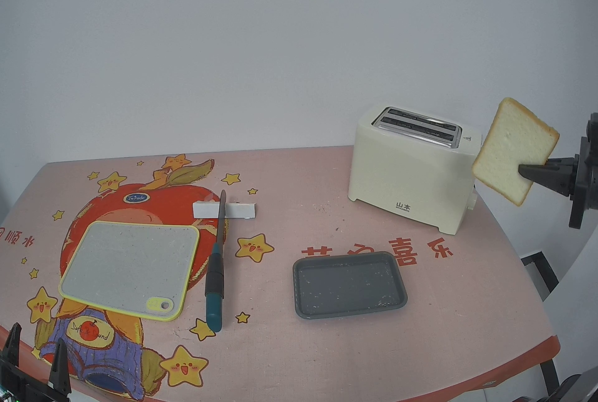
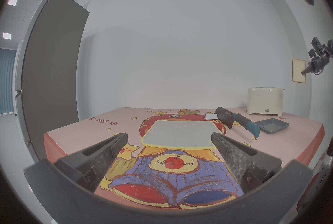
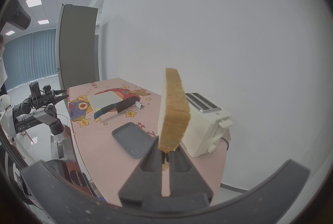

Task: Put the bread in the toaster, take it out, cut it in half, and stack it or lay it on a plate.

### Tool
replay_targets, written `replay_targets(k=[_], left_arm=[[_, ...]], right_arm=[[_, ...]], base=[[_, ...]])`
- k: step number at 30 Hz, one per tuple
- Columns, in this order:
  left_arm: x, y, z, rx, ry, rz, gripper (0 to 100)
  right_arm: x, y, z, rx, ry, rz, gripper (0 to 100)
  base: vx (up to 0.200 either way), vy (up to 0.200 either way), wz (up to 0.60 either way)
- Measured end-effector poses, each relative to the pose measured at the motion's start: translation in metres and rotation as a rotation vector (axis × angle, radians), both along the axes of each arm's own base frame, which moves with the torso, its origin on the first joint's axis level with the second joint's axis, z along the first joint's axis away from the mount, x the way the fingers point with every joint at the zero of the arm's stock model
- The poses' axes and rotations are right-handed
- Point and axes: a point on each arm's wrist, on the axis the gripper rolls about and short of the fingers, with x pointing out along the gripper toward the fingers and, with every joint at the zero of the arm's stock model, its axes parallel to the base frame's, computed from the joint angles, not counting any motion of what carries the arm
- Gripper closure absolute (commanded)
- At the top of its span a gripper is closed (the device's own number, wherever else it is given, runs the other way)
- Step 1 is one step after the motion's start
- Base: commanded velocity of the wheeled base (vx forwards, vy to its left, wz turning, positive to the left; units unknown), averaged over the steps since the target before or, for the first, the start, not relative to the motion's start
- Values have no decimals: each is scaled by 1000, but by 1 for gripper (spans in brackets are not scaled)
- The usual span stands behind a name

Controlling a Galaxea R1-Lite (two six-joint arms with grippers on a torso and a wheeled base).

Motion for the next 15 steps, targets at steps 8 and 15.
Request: replay_targets(k=[8, 15], left_arm=[[0, 0, 0, 0, 0, 0, 0], [0, 0, 0, 0, 0, 0, 0]], right_arm=[[29, 3, 13, -6, -79, 2, 100], [50, 7, 22, 15, -91, 48, 100]], base=[[0, 0, 0], [0, 0, 0]])
